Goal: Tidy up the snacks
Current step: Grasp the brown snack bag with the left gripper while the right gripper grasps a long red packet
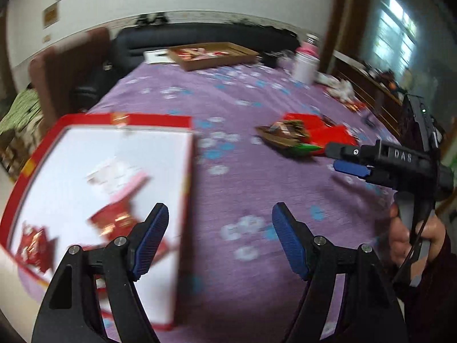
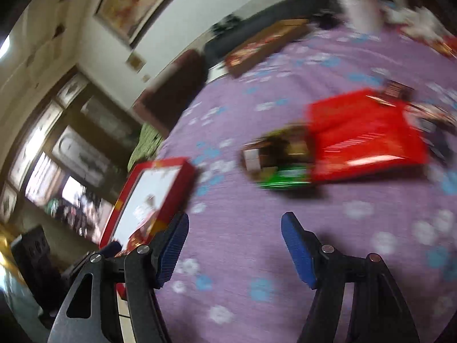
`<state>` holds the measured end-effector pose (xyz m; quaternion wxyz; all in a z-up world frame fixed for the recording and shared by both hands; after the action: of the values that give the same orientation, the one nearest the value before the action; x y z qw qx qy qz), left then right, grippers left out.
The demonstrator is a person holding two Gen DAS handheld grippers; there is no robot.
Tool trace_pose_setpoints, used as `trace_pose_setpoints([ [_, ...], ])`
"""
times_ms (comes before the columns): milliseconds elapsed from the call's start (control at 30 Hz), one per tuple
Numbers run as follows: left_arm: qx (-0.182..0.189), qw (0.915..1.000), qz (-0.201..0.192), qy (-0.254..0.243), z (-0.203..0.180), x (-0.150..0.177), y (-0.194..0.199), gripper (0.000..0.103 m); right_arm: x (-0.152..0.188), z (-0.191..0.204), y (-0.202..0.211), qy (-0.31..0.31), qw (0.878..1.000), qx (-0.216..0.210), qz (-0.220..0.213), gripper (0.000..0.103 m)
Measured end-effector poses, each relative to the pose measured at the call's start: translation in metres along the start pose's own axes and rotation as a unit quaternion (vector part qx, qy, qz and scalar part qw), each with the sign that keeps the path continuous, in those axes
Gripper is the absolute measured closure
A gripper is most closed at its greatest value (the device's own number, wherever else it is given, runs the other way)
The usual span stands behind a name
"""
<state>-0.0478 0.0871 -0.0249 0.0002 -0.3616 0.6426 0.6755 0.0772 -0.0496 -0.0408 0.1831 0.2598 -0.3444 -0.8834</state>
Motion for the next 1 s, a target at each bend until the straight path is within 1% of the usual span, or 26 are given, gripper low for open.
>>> trace_pose_setpoints([
  [33,0.003,1.0000,0.003,-0.007,-0.008,-0.003,-0.002,0.028,-0.002,-0.012,0.006,-0.022,1.000,-0.008,-0.005,0.033],
  [100,0.011,0.9997,0.012,-0.017,-0.022,-0.009,-0.006,0.028,-0.011,-0.043,0.016,-0.083,0.995,-0.053,-0.014,0.033],
  [133,0.016,0.9995,0.016,-0.021,-0.030,-0.011,-0.007,0.028,-0.018,-0.060,0.017,-0.121,0.989,-0.088,-0.013,0.033],
  [167,0.018,0.9994,0.019,-0.023,-0.034,-0.013,-0.009,0.028,-0.021,-0.069,0.018,-0.142,0.984,-0.106,-0.014,0.033],
  [200,0.018,0.9993,0.021,-0.027,-0.038,-0.013,-0.010,0.028,-0.028,-0.078,0.019,-0.164,0.978,-0.129,-0.022,0.038],
  [267,0.012,0.9991,0.023,-0.033,-0.042,-0.013,-0.010,0.028,-0.042,-0.082,0.018,-0.182,0.970,-0.159,-0.030,0.036],
  [333,0.008,0.9991,0.027,-0.033,-0.043,-0.012,-0.012,0.028,-0.051,-0.089,0.014,-0.209,0.961,-0.175,-0.041,0.042],
  [367,0.009,0.9991,0.027,-0.032,-0.044,-0.013,-0.013,0.028,-0.057,-0.092,0.012,-0.221,0.956,-0.187,-0.046,0.042],
  [400,0.009,0.9991,0.028,-0.030,-0.044,-0.014,-0.013,0.028,-0.060,-0.094,0.010,-0.229,0.953,-0.190,-0.049,0.047],
  [433,0.008,0.9991,0.029,-0.029,-0.044,-0.015,-0.014,0.028,-0.062,-0.097,0.009,-0.234,0.952,-0.189,-0.050,0.054],
  [467,0.008,0.9991,0.030,-0.028,-0.046,-0.016,-0.016,0.028,-0.064,-0.101,0.006,-0.239,0.952,-0.187,-0.048,0.058],
  [533,0.017,0.9990,0.033,-0.024,-0.047,-0.025,-0.021,0.028,-0.065,-0.109,0.003,-0.246,0.950,-0.189,-0.046,0.078],
  [567,0.020,0.9990,0.034,-0.022,-0.047,-0.029,-0.024,0.028,-0.065,-0.114,-0.001,-0.249,0.949,-0.188,-0.042,0.084],
  [600,0.025,0.9989,0.035,-0.018,-0.048,-0.034,-0.026,0.028,-0.062,-0.116,-0.001,-0.245,0.949,-0.196,-0.042,0.088],
  [633,0.028,0.9988,0.036,-0.013,-0.048,-0.043,-0.030,0.028,-0.063,-0.115,0.000,-0.241,0.949,-0.198,-0.042,0.087],
  [667,0.030,0.9988,0.037,-0.010,-0.049,-0.047,-0.033,0.028,-0.063,-0.116,0.002,-0.234,0.952,-0.190,-0.043,0.087],
  [700,0.033,0.9987,0.037,-0.007,-0.049,-0.053,-0.036,0.028,-0.063,-0.114,0.003,-0.225,0.956,-0.182,-0.044,0.088],
  [767,0.027,0.9988,0.039,-0.009,-0.051,-0.067,-0.043,0.028,-0.060,-0.106,0.011,-0.194,0.968,-0.155,-0.046,0.089],
  [800,0.027,0.9988,0.036,-0.020,-0.054,-0.073,-0.044,0.028,-0.058,-0.101,0.016,-0.175,0.973,-0.144,-0.046,0.089],
  [833,0.026,0.9982,0.034,-0.041,-0.060,-0.081,-0.047,0.028,-0.054,-0.099,0.021,-0.161,0.977,-0.135,-0.047,0.089],
  [867,0.023,0.9969,0.038,-0.065,-0.065,-0.088,-0.052,0.028,-0.049,-0.098,0.027,-0.149,0.979,-0.127,-0.048,0.089],
  [900,0.020,0.9958,0.040,-0.079,-0.068,-0.093,-0.055,0.028,-0.044,-0.099,0.032,-0.141,0.981,-0.123,-0.050,0.089],
  [1000,0.020,0.9898,0.052,-0.131,-0.081,-0.108,-0.069,0.028,-0.027,-0.106,0.044,-0.123,0.983,-0.132,-0.040,0.089],
])
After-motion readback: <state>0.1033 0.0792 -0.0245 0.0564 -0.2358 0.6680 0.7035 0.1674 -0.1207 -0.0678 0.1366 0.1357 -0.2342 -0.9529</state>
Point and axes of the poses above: each gripper's, at about its wrist camera, not at the fingertips, and y roughly against the way its jaws point, z to its left, x to its underside, the point moved 8 cm from there along -y, roughly the way its jaws point, and after that the axes turned 14 degrees about z, right-handed, at the moved point
